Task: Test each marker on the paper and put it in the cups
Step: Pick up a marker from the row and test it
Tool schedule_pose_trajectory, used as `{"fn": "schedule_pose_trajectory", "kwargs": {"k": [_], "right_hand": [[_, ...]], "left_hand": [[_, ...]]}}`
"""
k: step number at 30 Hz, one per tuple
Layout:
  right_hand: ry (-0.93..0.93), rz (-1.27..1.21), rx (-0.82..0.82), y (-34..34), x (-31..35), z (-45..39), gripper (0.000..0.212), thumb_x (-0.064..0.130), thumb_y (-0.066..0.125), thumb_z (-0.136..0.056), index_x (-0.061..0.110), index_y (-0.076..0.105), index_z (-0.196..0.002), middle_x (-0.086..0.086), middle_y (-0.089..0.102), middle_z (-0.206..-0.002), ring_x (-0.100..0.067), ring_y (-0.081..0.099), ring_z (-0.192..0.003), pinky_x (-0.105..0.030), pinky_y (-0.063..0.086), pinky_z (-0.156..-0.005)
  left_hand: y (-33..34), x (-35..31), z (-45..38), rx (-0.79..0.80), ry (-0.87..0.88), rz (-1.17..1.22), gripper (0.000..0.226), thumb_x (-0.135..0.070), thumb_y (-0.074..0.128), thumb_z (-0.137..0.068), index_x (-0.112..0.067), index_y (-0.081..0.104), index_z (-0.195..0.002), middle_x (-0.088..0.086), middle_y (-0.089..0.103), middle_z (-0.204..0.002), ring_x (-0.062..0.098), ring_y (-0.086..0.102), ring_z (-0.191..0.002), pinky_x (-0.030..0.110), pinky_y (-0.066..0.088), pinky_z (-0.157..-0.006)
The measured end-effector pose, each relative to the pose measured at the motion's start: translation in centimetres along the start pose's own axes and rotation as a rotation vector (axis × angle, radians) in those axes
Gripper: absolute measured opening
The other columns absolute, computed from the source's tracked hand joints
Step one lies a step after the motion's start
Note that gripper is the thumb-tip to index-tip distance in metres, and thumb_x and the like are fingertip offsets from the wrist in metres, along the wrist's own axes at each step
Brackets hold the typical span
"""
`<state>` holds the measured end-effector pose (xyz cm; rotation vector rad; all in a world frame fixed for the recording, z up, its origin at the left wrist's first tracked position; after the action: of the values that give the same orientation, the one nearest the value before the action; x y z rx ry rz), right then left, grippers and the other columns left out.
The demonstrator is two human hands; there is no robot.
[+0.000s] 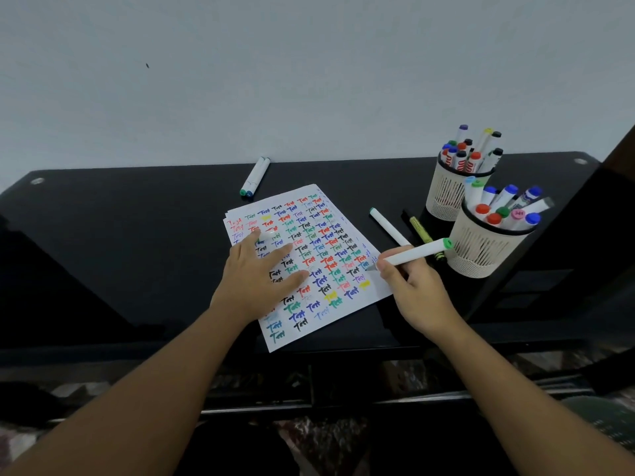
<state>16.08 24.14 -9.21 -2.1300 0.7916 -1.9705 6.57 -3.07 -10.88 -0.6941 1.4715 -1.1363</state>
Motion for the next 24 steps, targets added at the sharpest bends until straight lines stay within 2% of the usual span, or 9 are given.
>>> {"fn": "schedule_pose_trajectory", "kwargs": {"k": [2, 6, 11, 16, 19, 21, 24], "right_hand": [[0.005, 0.013, 0.007, 0.06, -0.23, -0.06, 0.006, 0.036, 0.06, -0.105, 0.033, 0.065, -0.107, 0.012, 0.068, -0.093, 0.005, 0.06, -0.084, -0.01, 0.042, -0.066], [0.015, 0.06, 0.032, 0.27, -0.55, -0.17, 0.012, 0.039, 0.06, -0.104, 0.031, 0.066, -0.111, 0.013, 0.068, -0.094, 0.004, 0.06, -0.084, -0.016, 0.041, -0.069], [0.008, 0.064, -0.017, -0.19, -0.3, -0.11, 0.008, 0.034, 0.06, -0.105, 0.03, 0.065, -0.109, 0.011, 0.067, -0.093, 0.003, 0.06, -0.086, -0.009, 0.043, -0.065], [0.022, 0.065, 0.018, 0.0, -0.2, -0.03, 0.008, 0.035, 0.059, -0.105, 0.03, 0.065, -0.106, 0.009, 0.068, -0.093, -0.004, 0.06, -0.084, -0.019, 0.045, -0.066], [0.03, 0.008, -0.004, -0.26, 0.09, 0.19, 0.008, 0.034, 0.058, -0.106, 0.031, 0.064, -0.101, 0.005, 0.069, -0.094, -0.01, 0.061, -0.087, -0.028, 0.05, -0.074], [0.035, -0.026, -0.028, -0.51, 0.15, 0.21, 0.007, 0.033, 0.059, -0.105, 0.032, 0.064, -0.101, 0.004, 0.069, -0.095, -0.01, 0.062, -0.089, -0.03, 0.051, -0.078], [0.031, 0.015, -0.013, -0.38, 0.18, 0.2, 0.005, 0.034, 0.058, -0.106, 0.033, 0.063, -0.103, 0.005, 0.067, -0.093, -0.009, 0.061, -0.083, -0.027, 0.049, -0.073]], "left_hand": [[0.0, -0.02, 0.02, 0.0, -0.002, 0.002, 0.085, -0.092, 0.039, -0.075, -0.051, 0.036, -0.15, -0.007, 0.0, -0.167, 0.022, -0.005, -0.153, 0.055, 0.013, -0.125], [-0.03, -0.08, 0.01, -0.005, 0.001, 0.003, 0.084, -0.091, 0.04, -0.076, -0.051, 0.037, -0.15, -0.006, 0.0, -0.167, 0.022, -0.004, -0.153, 0.055, 0.013, -0.124], [0.02, 0.1, -0.02, -0.001, -0.003, 0.011, 0.087, -0.093, 0.039, -0.074, -0.052, 0.037, -0.15, -0.009, -0.001, -0.167, 0.021, -0.005, -0.153, 0.056, 0.014, -0.124], [-0.03, -0.08, 0.04, 0.005, -0.005, 0.007, 0.088, -0.093, 0.038, -0.073, -0.051, 0.037, -0.15, -0.008, -0.001, -0.166, 0.022, -0.005, -0.153, 0.056, 0.014, -0.124], [-0.07, -0.03, 0.06, 0.003, -0.005, 0.007, 0.085, -0.091, 0.041, -0.075, -0.051, 0.037, -0.15, -0.009, -0.001, -0.166, 0.021, -0.005, -0.153, 0.055, 0.013, -0.124], [-0.05, 0.0, -0.04, 0.002, -0.004, 0.002, 0.085, -0.092, 0.041, -0.076, -0.051, 0.037, -0.15, -0.008, 0.0, -0.166, 0.022, -0.005, -0.153, 0.055, 0.013, -0.124], [-0.01, 0.02, -0.08, -0.001, -0.005, 0.002, 0.085, -0.092, 0.041, -0.075, -0.052, 0.038, -0.15, -0.008, 0.001, -0.166, 0.023, -0.005, -0.153, 0.055, 0.014, -0.124]]}}
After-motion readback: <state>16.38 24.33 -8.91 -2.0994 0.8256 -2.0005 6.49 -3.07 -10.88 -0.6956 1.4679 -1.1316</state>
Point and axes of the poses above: each hand's wrist, its own z-axis away from the middle knuckle, its own y-axis out of the palm, x = y × z, the point moved 7 cm from there along -z, towards the middle knuckle
